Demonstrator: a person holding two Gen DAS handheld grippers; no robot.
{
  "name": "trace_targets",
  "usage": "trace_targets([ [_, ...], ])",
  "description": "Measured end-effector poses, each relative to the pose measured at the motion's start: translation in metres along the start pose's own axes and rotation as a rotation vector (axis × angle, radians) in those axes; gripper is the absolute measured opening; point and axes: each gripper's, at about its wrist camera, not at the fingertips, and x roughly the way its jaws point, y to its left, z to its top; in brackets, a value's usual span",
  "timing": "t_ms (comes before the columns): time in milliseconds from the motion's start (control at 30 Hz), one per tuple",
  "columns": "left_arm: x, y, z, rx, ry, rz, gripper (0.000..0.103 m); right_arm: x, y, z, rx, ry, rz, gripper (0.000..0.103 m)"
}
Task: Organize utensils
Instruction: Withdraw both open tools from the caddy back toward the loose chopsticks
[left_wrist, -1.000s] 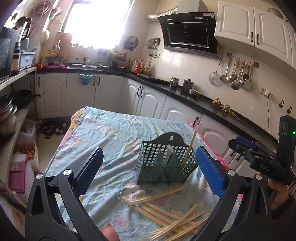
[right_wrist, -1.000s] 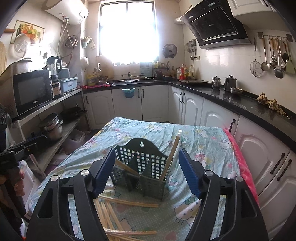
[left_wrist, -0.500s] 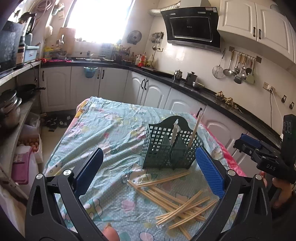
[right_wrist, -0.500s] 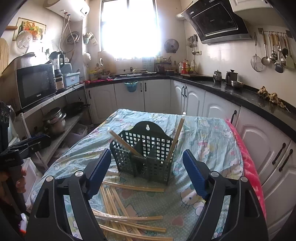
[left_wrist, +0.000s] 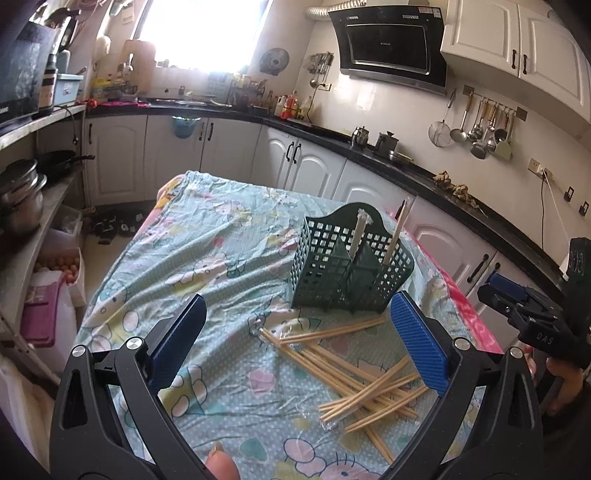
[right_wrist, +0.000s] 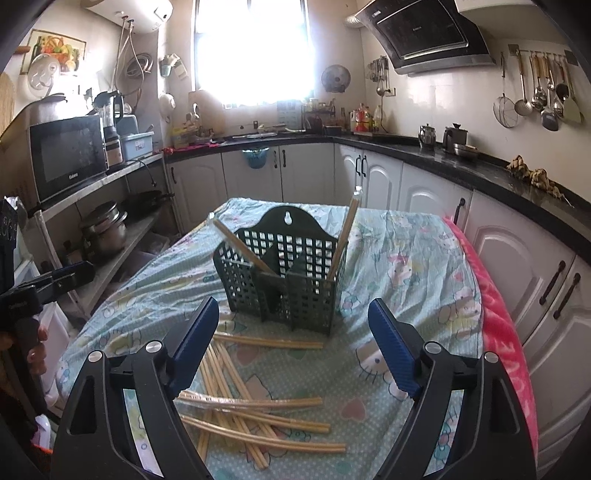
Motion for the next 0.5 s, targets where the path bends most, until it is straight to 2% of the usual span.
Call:
trace_targets([
  [333, 0.011, 0.001, -0.02, 0.021, 0.064, -0.006, 0.092, -0.001, -0.01, -0.023, 0.026, 0.05, -0.027, 0.08],
  [500, 0.013, 0.002, -0.035, 0.026, 0.099, -0.046, 0.092, -0.002, -0.013, -0.034, 0.031, 0.068, -0.049, 0.08],
])
